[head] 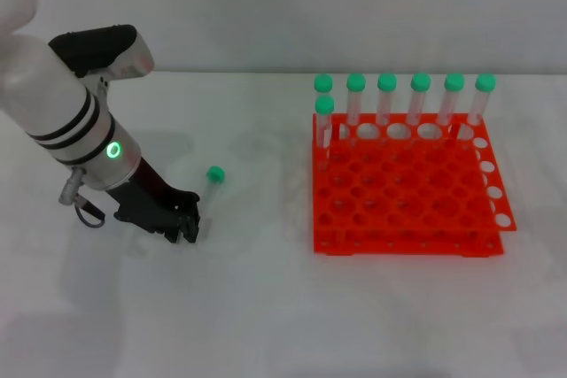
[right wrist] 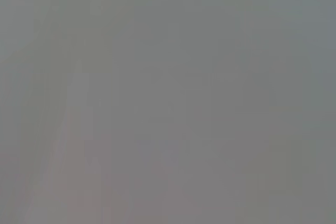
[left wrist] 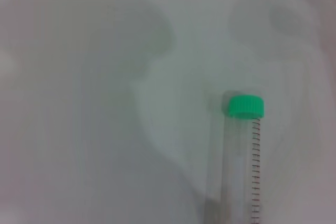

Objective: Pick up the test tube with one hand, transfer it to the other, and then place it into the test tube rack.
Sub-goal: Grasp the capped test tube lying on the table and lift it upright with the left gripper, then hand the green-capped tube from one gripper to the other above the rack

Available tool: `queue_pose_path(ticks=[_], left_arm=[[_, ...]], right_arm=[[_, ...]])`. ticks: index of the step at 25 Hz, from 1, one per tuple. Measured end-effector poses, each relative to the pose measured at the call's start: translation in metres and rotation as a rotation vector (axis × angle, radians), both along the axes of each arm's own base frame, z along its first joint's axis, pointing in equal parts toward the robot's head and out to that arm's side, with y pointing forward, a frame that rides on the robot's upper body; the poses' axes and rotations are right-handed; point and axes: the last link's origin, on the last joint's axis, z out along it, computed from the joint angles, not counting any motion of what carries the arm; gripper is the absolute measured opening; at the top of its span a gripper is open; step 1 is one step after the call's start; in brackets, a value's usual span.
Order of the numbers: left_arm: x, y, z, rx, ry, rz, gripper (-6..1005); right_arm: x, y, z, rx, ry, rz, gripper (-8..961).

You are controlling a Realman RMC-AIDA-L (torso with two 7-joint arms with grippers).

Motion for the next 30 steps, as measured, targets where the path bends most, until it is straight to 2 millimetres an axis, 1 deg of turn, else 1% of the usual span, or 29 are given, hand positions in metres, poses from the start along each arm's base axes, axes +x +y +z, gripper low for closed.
queue_pose_path(ticks=[7,20,23,30], left_arm=[[0.001,0.0,-0.001,-0.012,0.026,-0.012,215],[0.009,0.01,0.006,0.023,0.028,-0.07,208],[0.01,0.013,0.011,0.049,0.026,-0.088,205],[0.014,0.019,0.031,0.144,0.026,-0.154,192]], right_arm=[[0.0,0.0,0.0,-0.001,0.002,-0.001,876],[-0.002,-0.001,-0.003,-0.01,0.007,0.007,875],[-0.002,-0.001,-0.003,-0.01,0.008,0.009,875],[-0.005,-0.002,-0.002,-0.005,0.016,0.033,876]])
